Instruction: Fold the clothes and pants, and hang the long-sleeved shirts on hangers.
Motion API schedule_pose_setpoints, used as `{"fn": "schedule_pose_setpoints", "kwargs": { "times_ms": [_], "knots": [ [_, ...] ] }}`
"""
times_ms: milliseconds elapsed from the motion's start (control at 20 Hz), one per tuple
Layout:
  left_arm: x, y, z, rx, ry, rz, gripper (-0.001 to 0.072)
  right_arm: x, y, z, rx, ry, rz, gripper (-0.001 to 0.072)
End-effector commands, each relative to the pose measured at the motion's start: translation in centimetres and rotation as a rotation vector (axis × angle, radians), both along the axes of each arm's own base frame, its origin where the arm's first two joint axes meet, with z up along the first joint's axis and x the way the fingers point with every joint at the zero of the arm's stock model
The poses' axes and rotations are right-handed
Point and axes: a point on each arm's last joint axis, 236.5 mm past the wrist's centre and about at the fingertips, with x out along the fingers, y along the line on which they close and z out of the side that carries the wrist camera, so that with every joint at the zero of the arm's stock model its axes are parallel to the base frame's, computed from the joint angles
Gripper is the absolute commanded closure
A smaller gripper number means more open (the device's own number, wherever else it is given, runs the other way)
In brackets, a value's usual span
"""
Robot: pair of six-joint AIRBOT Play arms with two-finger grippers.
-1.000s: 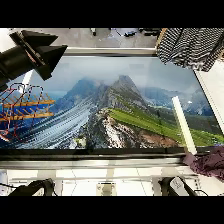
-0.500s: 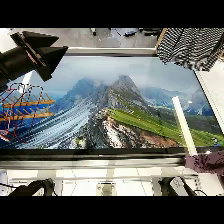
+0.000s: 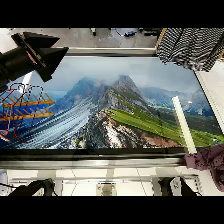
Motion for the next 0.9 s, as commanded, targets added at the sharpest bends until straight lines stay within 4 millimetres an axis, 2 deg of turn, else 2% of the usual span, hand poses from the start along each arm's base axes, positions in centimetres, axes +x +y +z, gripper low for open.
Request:
{"fn": "schedule_pose_setpoints", "kwargs": {
  "times_ms": [0, 100, 150, 200, 350, 500, 700, 850],
  "knots": [
    [0.0, 0.0, -0.1, 0.002, 0.001, -0.003, 0.0296, 9.2, 8.4, 2.4, -0.115, -0.022, 0.53, 0.0021],
    [0.0, 0.0, -0.1, 0.001, 0.001, -0.003, 0.0296, 14.1, 13.5, 2.5, -0.126, -0.035, 0.869, 0.0021],
    [0.0, 0.0, -0.1, 0.002, 0.001, -0.003, 0.0296, 15.6, 14.5, 1.8, -0.108, -0.019, 0.971, 0.0021],
    [0.0, 0.0, -0.1, 0.002, 0.001, -0.003, 0.0296, 16.9, 14.6, 0.2, -0.062, 0.025, 1.045, 0.0021],
    [0.0, 0.0, 0.0, 0.001, 0.001, -0.003, 0.0296, 19.2, 13.1, -4.4, 0.09, 0.137, 1.127, 0.0021],
    [0.0, 0.0, 0.0, 0.001, 0.001, -0.003, 0.0296, 20.2, 11.5, -6.8, 0.176, 0.188, 1.14, 0.002],
    [0.0, 0.0, -0.1, 0.002, 0.001, -0.003, 0.0296, 20.6, 10.1, -7.4, 0.189, 0.197, 1.105, 0.002],
    [0.0, 0.0, 0.0, 0.001, 0.001, -0.003, 0.0296, 20.6, 9.9, -7.4, 0.189, 0.2, 1.099, 0.002]
  ]
}}
